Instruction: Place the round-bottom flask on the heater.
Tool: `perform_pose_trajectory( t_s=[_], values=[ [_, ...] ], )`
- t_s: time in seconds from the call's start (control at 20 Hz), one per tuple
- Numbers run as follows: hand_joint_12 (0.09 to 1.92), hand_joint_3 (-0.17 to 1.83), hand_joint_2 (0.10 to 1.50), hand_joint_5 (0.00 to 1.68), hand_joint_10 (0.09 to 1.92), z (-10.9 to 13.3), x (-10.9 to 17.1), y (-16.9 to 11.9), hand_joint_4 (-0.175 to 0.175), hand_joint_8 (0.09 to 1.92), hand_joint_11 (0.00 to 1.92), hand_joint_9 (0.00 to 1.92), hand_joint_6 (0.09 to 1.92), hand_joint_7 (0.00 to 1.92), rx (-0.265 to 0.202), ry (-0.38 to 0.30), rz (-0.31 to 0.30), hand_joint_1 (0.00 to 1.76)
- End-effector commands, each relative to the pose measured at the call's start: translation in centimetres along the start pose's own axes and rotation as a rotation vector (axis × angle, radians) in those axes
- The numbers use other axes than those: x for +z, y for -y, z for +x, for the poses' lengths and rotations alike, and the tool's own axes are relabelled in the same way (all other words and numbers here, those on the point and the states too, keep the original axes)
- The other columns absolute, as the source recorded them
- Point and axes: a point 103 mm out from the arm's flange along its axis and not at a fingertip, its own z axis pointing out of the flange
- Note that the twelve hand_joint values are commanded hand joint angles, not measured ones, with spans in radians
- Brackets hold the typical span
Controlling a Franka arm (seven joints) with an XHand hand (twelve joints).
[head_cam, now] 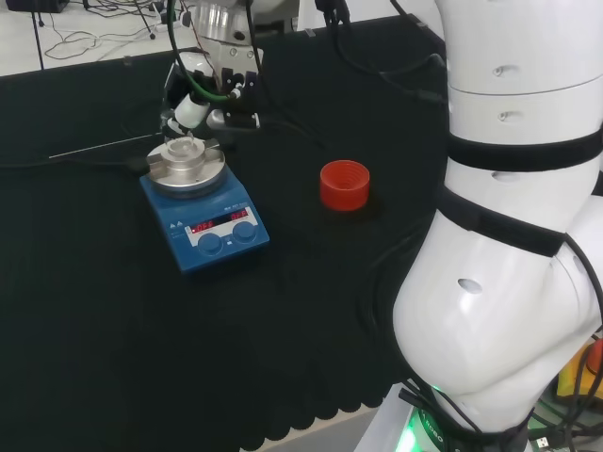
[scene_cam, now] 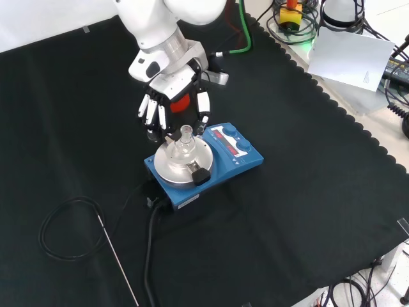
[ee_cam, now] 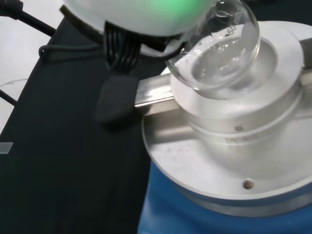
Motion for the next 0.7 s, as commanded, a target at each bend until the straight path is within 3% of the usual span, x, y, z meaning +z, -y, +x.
perform_pose_trajectory(
  t_s=[0.05, 0.35, 0.5, 0.7],
  values=[
    [1.31, 0.8, 0.61, 1.23, 0.55, -1.2, 0.4, -0.2, -0.021, 0.65, 0.47, 0.78, 0.82, 0.58, -0.007, -0.013, 0.023, 1.16],
    [1.31, 0.8, 0.61, 1.23, 0.55, -1.5, 1.1, -0.7, -0.02, 0.65, 0.47, 0.78, 0.82, 0.58, -0.006, -0.016, 0.029, 1.16],
    [1.31, 0.8, 0.6, 1.23, 0.55, -3.4, 0.3, -0.2, -0.02, 0.65, 0.47, 0.78, 0.82, 0.58, -0.011, -0.04, 0.025, 1.16],
    [1.31, 0.8, 0.6, 1.23, 0.55, -2.3, 0.9, -0.9, -0.02, 0.66, 0.47, 0.78, 0.82, 0.58, -0.01, -0.027, 0.022, 1.16]
  ],
)
